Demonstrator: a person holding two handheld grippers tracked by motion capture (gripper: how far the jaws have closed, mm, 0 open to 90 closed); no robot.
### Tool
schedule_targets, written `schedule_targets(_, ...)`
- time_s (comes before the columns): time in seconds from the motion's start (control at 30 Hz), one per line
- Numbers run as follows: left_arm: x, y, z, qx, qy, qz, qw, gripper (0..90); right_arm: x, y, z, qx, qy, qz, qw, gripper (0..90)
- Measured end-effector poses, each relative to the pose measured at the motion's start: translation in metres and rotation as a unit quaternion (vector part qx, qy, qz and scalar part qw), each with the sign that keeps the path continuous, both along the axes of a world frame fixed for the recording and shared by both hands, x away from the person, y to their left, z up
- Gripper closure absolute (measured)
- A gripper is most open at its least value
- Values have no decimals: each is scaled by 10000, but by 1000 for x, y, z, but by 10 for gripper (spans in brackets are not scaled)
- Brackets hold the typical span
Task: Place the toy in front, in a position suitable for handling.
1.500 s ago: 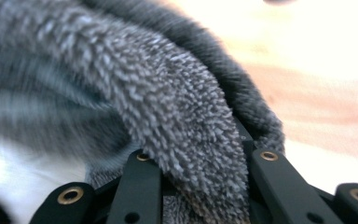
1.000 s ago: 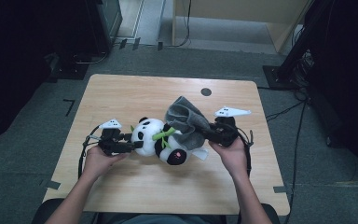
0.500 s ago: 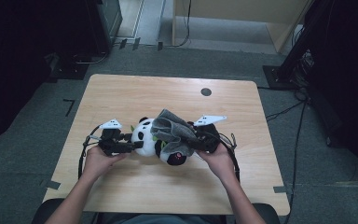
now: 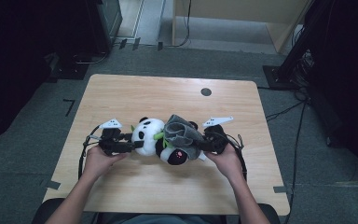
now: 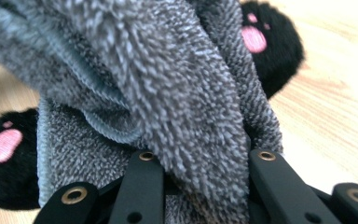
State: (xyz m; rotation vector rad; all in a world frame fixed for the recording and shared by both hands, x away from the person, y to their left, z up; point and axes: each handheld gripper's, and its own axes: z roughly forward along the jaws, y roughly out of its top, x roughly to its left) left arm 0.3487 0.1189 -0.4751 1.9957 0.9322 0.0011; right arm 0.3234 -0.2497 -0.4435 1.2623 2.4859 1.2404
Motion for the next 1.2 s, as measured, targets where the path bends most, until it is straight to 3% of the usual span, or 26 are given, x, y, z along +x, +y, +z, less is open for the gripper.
schedule_targets(0.2,1,0,0,-16,9,7,10000,392,3,-6,-7,18,138,-21,9999,758)
schedule_targets(0.47,2,0,0,-48,23,4,10000,391,9,-15,-20,-149,390,-171,9990,757)
schedule_targets(0.6,2,1,0,-54,27,1,10000,391,11,-19,-27,-91,506,-241,9984,758)
schedule_targets(0.8,3,1,0,-69,44,-7,10000,391,17,-24,-34,-227,615,-366,9972,759)
schedule_targets(0.93,3,1,0,-65,37,-20,10000,391,21,-33,-36,-378,668,-577,9954,759)
schedule_targets(1.2,2,1,-1,-21,-1,-27,10000,390,28,-61,-35,-273,706,-1137,9906,762)
